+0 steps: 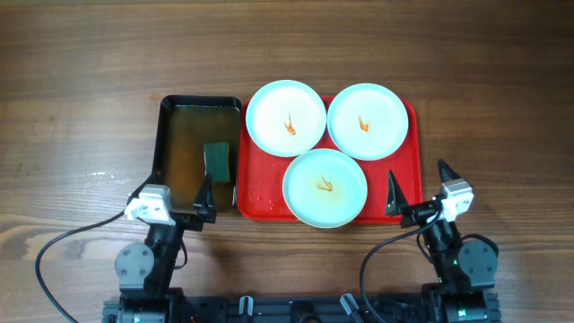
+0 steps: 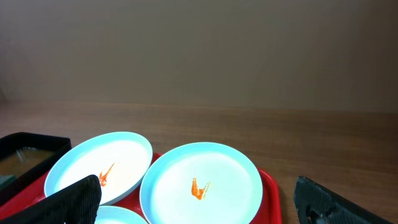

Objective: Clean dirty plates on tray and stack at the side

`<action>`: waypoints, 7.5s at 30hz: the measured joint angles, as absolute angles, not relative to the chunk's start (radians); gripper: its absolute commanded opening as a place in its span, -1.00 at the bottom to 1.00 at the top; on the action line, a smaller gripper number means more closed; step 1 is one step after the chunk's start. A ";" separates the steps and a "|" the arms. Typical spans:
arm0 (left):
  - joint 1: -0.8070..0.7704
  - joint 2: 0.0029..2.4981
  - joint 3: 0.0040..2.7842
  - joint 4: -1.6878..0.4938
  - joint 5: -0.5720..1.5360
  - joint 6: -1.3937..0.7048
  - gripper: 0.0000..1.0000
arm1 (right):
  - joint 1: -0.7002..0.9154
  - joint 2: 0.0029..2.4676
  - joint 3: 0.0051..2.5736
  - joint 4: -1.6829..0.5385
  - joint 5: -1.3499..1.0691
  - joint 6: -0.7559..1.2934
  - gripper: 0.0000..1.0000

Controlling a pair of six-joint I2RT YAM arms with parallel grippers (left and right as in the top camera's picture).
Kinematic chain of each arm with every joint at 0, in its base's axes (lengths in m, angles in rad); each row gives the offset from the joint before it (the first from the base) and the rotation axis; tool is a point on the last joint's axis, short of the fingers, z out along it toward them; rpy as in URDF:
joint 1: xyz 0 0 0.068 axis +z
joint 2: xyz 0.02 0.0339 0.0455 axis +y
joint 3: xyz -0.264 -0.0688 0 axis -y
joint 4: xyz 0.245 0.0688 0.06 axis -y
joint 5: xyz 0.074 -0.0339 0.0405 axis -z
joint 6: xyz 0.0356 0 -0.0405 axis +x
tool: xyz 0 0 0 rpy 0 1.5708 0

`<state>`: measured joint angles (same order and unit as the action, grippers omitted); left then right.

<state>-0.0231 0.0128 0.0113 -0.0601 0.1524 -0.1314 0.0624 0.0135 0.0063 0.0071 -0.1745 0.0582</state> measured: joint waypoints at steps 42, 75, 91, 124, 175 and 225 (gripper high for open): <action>-0.023 0.013 0.011 -0.060 0.152 -0.133 1.00 | 0.062 0.014 0.006 0.031 -0.175 0.109 0.99; -0.027 1.370 1.017 -0.715 0.144 -0.238 0.99 | 0.062 1.053 0.874 -0.740 -0.315 0.152 0.99; -0.168 1.717 1.017 -0.654 0.050 -0.211 0.09 | 0.062 1.101 0.874 -0.744 -0.315 0.152 0.99; -0.168 1.443 1.028 -0.735 0.163 -0.258 -0.92 | 0.119 1.666 0.874 -0.727 -0.363 0.153 -0.77; -0.562 1.617 1.047 -0.616 0.237 -0.518 -0.92 | 0.129 1.677 0.874 -0.709 -0.474 0.183 -0.14; -0.193 1.773 0.991 -0.566 0.009 -0.171 -0.92 | 0.696 1.294 0.874 -0.500 0.775 0.081 -0.91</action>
